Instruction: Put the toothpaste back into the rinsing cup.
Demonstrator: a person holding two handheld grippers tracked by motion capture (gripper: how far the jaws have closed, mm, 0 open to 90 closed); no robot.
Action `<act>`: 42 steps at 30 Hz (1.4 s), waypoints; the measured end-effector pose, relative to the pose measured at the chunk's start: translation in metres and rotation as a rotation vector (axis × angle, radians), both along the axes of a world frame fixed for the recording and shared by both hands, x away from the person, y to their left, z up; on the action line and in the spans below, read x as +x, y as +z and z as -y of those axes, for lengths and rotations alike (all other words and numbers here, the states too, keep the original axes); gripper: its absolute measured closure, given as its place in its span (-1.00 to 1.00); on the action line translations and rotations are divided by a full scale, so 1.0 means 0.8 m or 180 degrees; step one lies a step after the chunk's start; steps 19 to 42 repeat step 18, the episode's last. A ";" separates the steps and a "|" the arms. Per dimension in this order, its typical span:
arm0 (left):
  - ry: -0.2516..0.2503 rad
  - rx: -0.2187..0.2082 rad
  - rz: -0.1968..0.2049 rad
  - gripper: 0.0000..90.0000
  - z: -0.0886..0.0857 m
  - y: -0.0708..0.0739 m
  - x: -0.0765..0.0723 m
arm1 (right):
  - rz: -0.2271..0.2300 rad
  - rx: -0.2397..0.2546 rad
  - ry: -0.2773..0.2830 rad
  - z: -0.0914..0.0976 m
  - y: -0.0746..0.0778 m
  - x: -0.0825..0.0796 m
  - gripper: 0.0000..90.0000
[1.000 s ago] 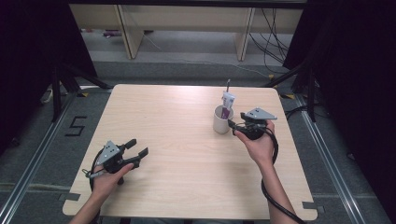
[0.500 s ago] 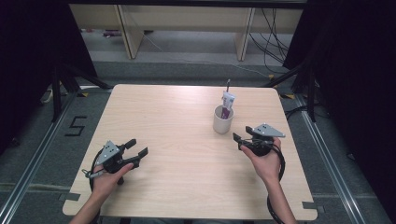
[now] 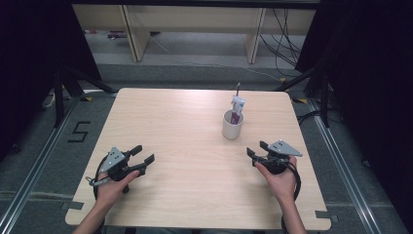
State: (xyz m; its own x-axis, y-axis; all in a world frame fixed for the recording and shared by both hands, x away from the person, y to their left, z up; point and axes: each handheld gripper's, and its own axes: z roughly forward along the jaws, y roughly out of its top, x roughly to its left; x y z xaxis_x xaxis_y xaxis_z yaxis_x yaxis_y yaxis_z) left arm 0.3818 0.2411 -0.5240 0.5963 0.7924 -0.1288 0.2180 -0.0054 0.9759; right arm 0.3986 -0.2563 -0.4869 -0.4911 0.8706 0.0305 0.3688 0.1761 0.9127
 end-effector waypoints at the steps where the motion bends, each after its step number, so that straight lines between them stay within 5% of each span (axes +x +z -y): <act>1: -0.0013 0.0019 -0.0005 -0.30 0.001 0.000 0.000 | 0.0019 -0.0007 0.0016 0.001 -0.001 0.000 -0.14; 10: -0.0010 0.0013 -0.0012 -0.30 0.001 0.000 0.000 | 0.0001 0.0124 -0.0092 -0.003 -0.009 -0.008 -0.12; 13: -0.0011 0.0037 -0.0009 -0.30 0.002 0.000 0.000 | 0.0034 0.0010 -0.0051 -0.002 -0.009 -0.007 -0.11; 42: -0.0006 0.0070 -0.0020 -0.29 0.002 0.001 0.001 | 0.0010 0.0017 0.0005 -0.006 -0.012 -0.007 -0.10</act>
